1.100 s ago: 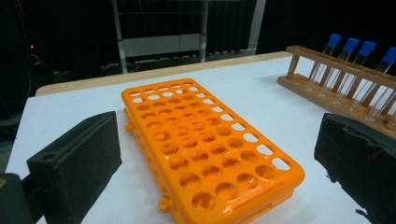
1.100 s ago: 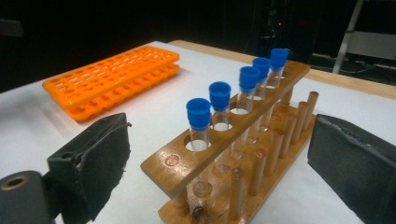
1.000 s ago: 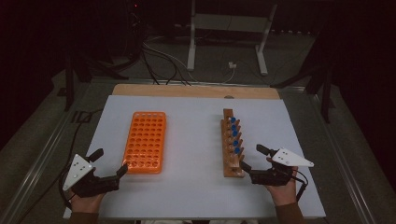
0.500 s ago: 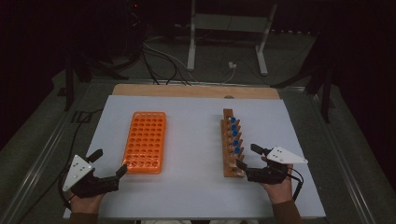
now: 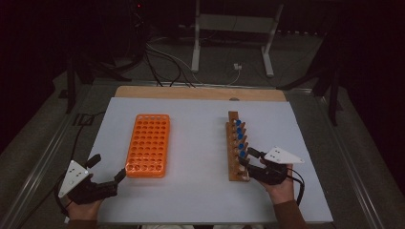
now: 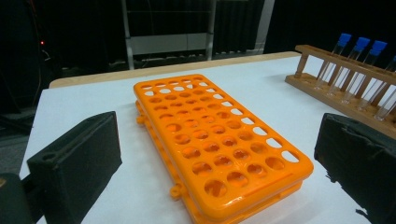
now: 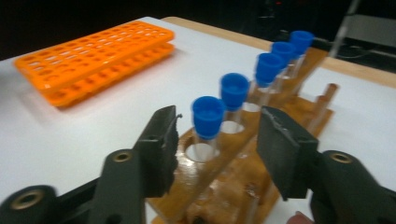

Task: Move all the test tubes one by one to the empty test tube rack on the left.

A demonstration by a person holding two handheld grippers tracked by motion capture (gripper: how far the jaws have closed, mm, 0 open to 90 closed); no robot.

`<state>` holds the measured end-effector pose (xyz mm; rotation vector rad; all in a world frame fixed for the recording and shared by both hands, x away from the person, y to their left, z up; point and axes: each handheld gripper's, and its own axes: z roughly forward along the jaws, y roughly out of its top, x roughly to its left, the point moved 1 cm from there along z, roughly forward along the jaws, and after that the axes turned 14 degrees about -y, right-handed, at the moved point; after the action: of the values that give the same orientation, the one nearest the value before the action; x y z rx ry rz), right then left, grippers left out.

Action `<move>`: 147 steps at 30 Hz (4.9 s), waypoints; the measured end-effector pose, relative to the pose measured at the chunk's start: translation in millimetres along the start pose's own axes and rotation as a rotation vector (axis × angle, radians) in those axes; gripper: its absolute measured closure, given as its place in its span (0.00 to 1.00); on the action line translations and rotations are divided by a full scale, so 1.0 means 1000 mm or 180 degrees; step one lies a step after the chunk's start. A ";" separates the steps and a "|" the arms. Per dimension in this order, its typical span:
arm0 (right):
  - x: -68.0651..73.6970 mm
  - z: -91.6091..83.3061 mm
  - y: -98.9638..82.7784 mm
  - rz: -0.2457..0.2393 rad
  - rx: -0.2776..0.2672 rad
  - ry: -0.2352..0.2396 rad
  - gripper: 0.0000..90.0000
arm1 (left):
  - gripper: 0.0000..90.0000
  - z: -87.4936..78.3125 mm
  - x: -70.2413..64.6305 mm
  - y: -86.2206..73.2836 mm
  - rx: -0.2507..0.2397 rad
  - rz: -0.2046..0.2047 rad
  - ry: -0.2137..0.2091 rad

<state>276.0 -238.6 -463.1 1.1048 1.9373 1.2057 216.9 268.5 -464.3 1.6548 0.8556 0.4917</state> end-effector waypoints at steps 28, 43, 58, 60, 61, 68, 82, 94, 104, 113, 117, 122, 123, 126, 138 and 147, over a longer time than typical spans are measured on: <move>0.008 0.012 0.004 -0.0118 0.0117 0.0086 0.85 | 0.01 0.020 -0.009 0.005 0.0093 0.0090 -0.0140; 0.009 0.009 0.016 -0.0167 0.0177 0.0050 0.85 | 0.01 0.036 -0.023 0.014 0.0149 0.0089 -0.0446; 0.001 -0.003 0.042 -0.0108 0.0152 0.0107 0.85 | 0.01 0.068 -0.047 0.048 0.0189 0.0258 -0.0905; 0.001 -0.005 0.050 -0.0130 0.0130 0.0107 0.85 | 0.01 0.074 -0.051 0.052 0.0199 0.0296 -0.0974; 0.001 -0.005 0.050 -0.0130 0.0130 0.0107 0.85 | 0.01 0.077 -0.053 0.054 0.0191 0.0302 -0.1000; 0.007 -0.011 0.070 -0.0228 0.0057 0.0133 0.85 | 0.02 0.092 -0.064 0.065 0.0193 0.0364 -0.1122; 0.030 -0.001 0.081 -0.0321 0.0021 0.0307 0.85 | 0.04 0.119 -0.085 0.079 0.0226 0.0481 -0.1311; 0.057 0.012 0.091 -0.0351 0.0018 0.0542 0.86 | 0.06 0.149 -0.097 0.074 0.0386 0.0551 -0.1429; 0.072 0.018 0.094 -0.0349 0.0041 0.0700 0.85 | 0.20 0.166 -0.114 0.071 0.0518 0.0700 -0.1440; 0.084 0.022 0.097 -0.0384 0.0055 0.0822 0.85 | 0.70 0.172 -0.117 0.070 0.0552 0.0742 -0.1633; 0.086 0.023 0.096 -0.0385 0.0067 0.0852 0.85 | 0.85 0.170 -0.118 0.070 0.0586 0.0810 -0.1615; 0.085 0.024 0.095 -0.0314 0.0065 0.0902 0.69 | 0.86 0.169 -0.117 0.071 0.0593 0.0793 -0.1602; 0.084 0.024 0.095 -0.0234 0.0064 0.0982 0.49 | 0.86 0.168 -0.116 0.071 0.0594 0.0795 -0.1593; 0.082 0.023 0.093 -0.0187 0.0058 0.0896 0.29 | 0.86 0.167 -0.112 0.071 0.0568 0.0755 -0.1562; 0.057 0.011 0.082 -0.0023 -0.0021 0.0596 0.11 | 0.86 0.150 -0.091 0.067 0.0514 0.0599 -0.1401; 0.043 0.000 0.076 0.0010 -0.0085 0.0417 0.11 | 0.86 0.128 -0.070 0.059 0.0520 0.0504 -0.1255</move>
<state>281.8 -182.6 -396.4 1.0385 2.0109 1.3315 279.5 127.5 -432.3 1.8972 0.4851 0.1930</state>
